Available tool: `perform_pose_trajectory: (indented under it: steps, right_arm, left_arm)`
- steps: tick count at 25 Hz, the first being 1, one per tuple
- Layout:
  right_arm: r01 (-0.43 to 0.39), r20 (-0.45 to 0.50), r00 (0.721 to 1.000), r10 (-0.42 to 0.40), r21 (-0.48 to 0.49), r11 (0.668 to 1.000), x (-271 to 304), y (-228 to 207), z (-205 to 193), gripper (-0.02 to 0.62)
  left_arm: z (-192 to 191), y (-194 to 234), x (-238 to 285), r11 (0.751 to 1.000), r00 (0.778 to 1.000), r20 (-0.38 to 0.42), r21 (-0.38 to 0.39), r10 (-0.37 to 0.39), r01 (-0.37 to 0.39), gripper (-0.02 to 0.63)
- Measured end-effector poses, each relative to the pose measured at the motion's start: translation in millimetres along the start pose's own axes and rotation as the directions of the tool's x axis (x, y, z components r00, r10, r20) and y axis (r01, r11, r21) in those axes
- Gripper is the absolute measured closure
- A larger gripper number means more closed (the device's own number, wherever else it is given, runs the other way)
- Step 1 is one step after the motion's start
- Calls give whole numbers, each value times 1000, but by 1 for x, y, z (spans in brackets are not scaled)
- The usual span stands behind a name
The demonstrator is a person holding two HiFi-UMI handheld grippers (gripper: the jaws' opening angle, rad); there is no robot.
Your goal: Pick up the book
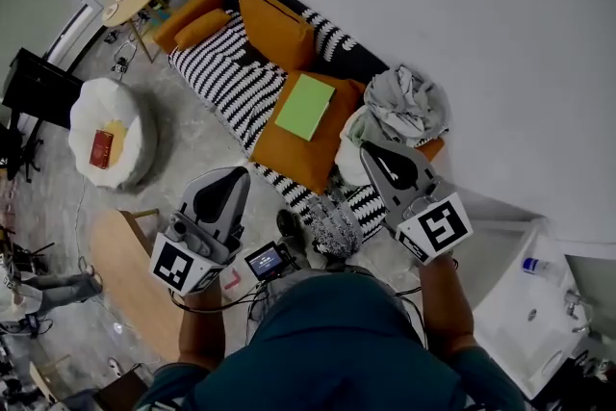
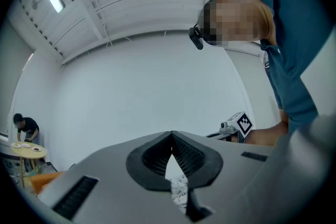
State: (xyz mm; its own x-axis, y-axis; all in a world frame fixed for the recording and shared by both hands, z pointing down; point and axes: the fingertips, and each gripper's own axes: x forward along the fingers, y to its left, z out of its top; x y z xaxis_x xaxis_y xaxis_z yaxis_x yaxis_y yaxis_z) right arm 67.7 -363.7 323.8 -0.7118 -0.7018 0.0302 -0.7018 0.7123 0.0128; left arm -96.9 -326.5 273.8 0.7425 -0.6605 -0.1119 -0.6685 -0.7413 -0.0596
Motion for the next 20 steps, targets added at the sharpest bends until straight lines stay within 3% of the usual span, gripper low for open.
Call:
perform_pose_trajectory:
  steps: [9,17,20]
  right_arm:
    - [55,-65,997,-50,73,996,40,-36,-46,581]
    - [104,-174,982,-68,210,972,109,-77,-124,578]
    - [127,-212,975,-61,309,943,134,-94,-164,512]
  left_arm:
    - [-28,38,29,997,998,-19,-48,-54,53,603]
    - [-69,95,53,989,992,-76,-119,-97,88,603]
    - [-85,112,62,985,988,-103,-142,-114,99,603]
